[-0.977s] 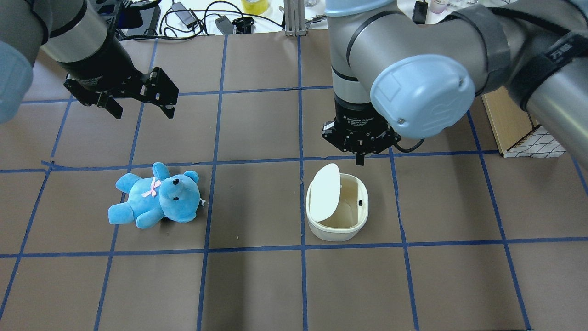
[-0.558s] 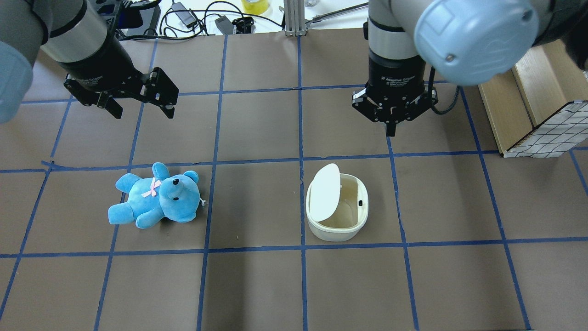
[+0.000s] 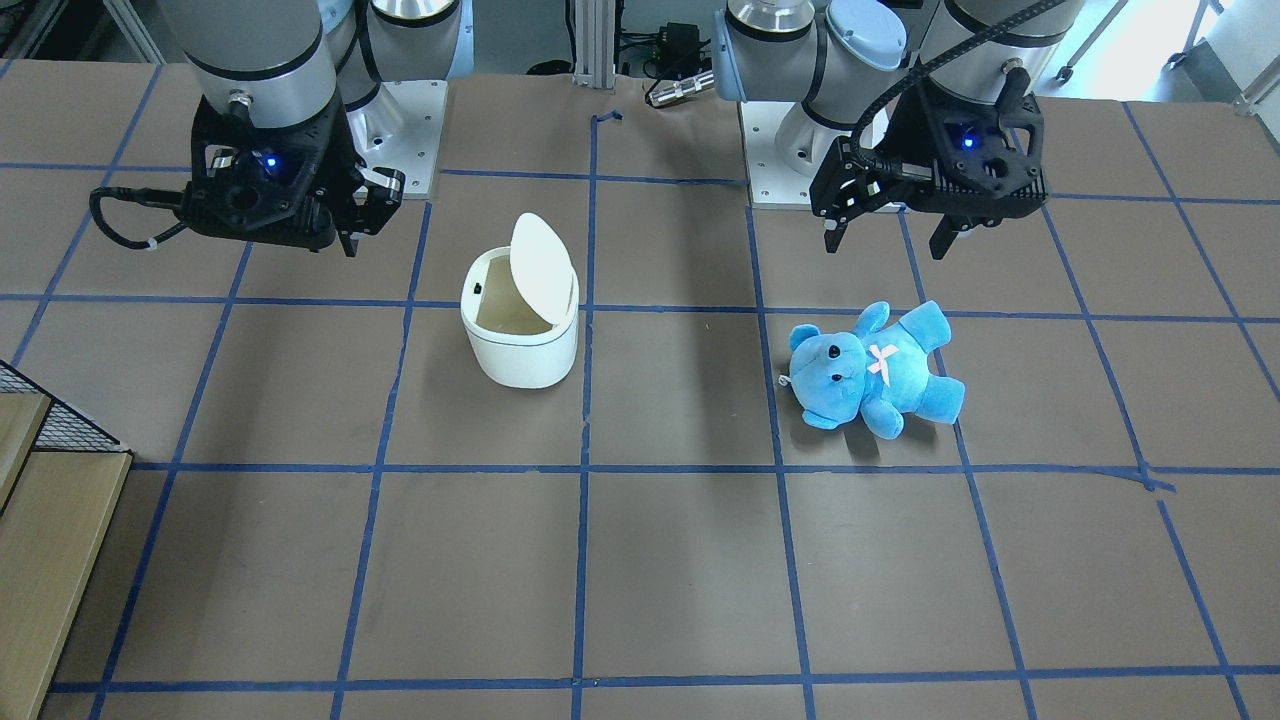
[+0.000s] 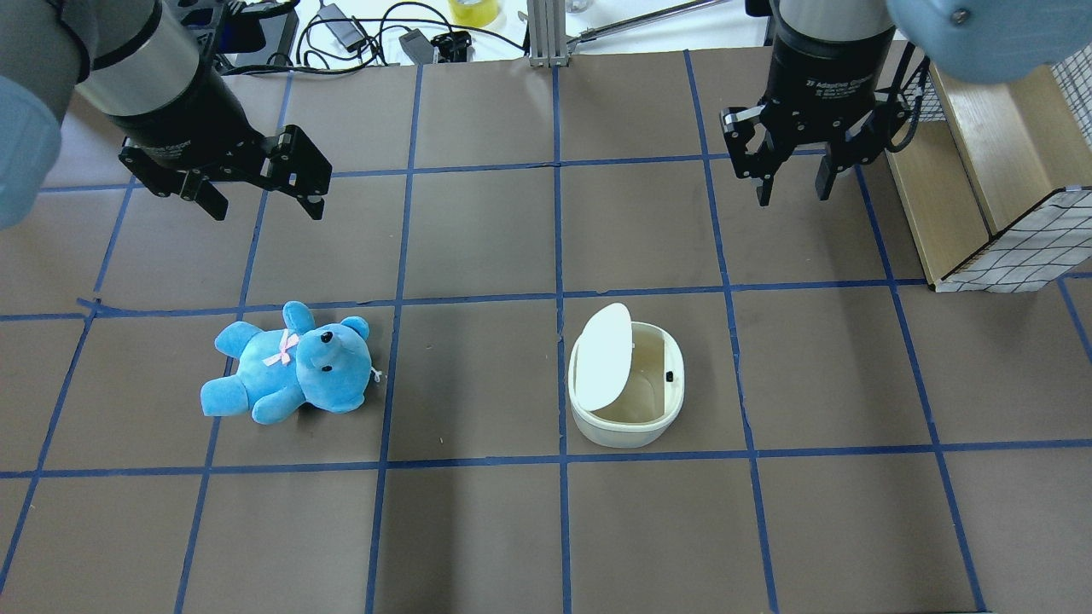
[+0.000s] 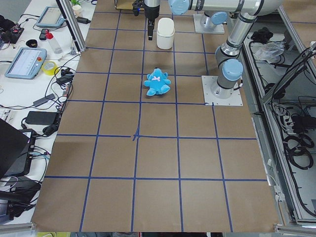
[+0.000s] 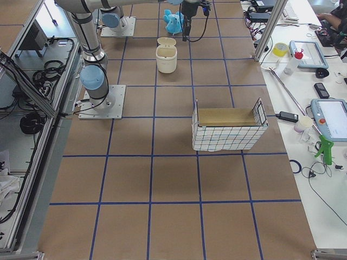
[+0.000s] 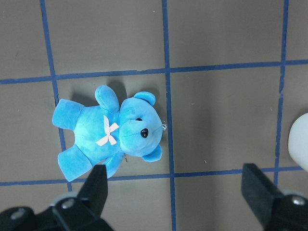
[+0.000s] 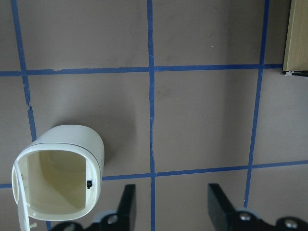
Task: Open trash can with right arm
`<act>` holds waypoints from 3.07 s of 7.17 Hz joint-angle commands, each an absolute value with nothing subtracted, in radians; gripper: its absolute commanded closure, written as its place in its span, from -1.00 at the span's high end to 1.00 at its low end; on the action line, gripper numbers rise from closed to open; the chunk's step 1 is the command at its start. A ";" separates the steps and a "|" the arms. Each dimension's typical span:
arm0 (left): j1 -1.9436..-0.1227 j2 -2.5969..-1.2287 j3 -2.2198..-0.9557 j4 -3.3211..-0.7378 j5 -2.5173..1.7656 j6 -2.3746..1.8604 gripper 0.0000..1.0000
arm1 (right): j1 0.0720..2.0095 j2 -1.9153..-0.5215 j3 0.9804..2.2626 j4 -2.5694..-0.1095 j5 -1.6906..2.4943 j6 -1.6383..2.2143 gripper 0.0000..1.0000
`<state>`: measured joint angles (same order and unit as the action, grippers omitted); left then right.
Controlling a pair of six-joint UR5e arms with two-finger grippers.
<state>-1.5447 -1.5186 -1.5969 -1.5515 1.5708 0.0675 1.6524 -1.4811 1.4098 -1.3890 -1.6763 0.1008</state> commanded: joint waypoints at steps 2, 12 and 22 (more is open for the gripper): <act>-1.545 -1.519 -1.597 -1.551 1.571 0.067 1.00 | 1.611 -1.482 1.399 -1.422 -1.655 0.014 1.00; -1.545 -1.519 -1.597 -1.551 1.571 0.067 1.00 | 1.588 -1.525 1.480 -1.629 -1.620 0.011 0.98; -1.545 -1.519 -1.597 -1.551 1.571 0.067 1.00 | 1.545 -1.588 1.559 -1.657 -1.529 0.021 0.99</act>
